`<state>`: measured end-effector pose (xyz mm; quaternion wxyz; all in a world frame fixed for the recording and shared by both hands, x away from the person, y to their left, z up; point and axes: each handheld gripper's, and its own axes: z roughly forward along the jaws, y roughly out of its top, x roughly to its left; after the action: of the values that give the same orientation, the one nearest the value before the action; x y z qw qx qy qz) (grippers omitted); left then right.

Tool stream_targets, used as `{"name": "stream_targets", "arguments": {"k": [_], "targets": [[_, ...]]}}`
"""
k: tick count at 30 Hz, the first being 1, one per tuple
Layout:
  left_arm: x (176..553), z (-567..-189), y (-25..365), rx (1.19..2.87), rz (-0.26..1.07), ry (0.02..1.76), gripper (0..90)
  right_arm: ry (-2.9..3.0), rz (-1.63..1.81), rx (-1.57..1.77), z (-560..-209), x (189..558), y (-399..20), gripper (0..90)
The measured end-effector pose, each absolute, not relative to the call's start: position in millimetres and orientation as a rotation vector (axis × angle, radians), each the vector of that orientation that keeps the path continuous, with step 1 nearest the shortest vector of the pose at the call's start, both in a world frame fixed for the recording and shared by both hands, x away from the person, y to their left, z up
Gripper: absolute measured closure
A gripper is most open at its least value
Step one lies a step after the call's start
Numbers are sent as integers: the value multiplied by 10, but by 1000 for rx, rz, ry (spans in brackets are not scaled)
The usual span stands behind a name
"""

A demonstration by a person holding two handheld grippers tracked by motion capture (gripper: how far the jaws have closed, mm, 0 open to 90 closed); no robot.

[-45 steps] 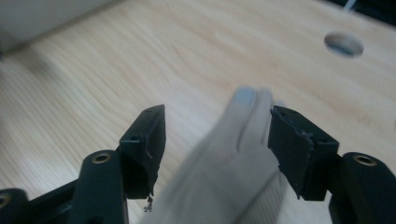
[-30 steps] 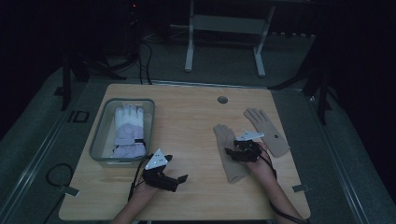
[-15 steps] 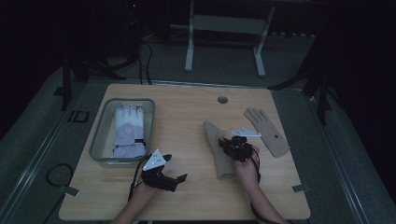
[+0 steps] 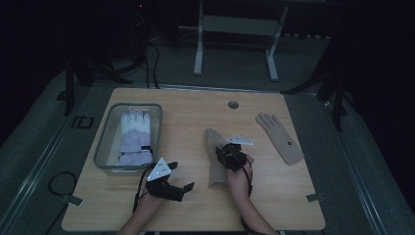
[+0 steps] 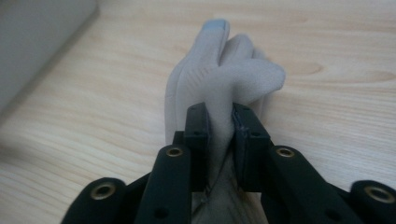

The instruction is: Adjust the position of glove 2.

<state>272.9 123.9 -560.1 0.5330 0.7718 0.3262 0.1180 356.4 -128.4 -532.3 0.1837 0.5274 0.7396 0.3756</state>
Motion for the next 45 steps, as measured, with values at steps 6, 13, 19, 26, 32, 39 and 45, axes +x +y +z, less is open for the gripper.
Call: {"name": "stream_targets", "arguments": {"k": [6, 13, 19, 26, 32, 39, 45], "targets": [[2720, -5610, 1215, 1859, 272, 760, 2, 2156, 986, 1450, -5532, 3586, -1226, 565], [2710, -5615, 1221, 1851, 279, 765, 2, 2190, 1024, 1365, -5482, 3547, -1241, 488], [2691, -5628, 1205, 1865, 279, 753, 2, 2206, 1048, 1311, -5349, 3524, -1415, 483], [2691, -5633, 1206, 1865, 279, 761, 2, 2203, 1014, 1324, -5238, 3649, -1741, 460], [2689, -5628, 1221, 1859, 277, 762, 2, 2198, 1003, 1336, -5185, 3776, -2161, 456], [2690, -5632, 1207, 1863, 275, 760, 2, 2177, 977, 1373, -5164, 3898, -2575, 440], [2689, -5631, 1218, 1859, 270, 761, 2, 2146, 954, 1403, -5144, 4014, -2927, 461]]}}
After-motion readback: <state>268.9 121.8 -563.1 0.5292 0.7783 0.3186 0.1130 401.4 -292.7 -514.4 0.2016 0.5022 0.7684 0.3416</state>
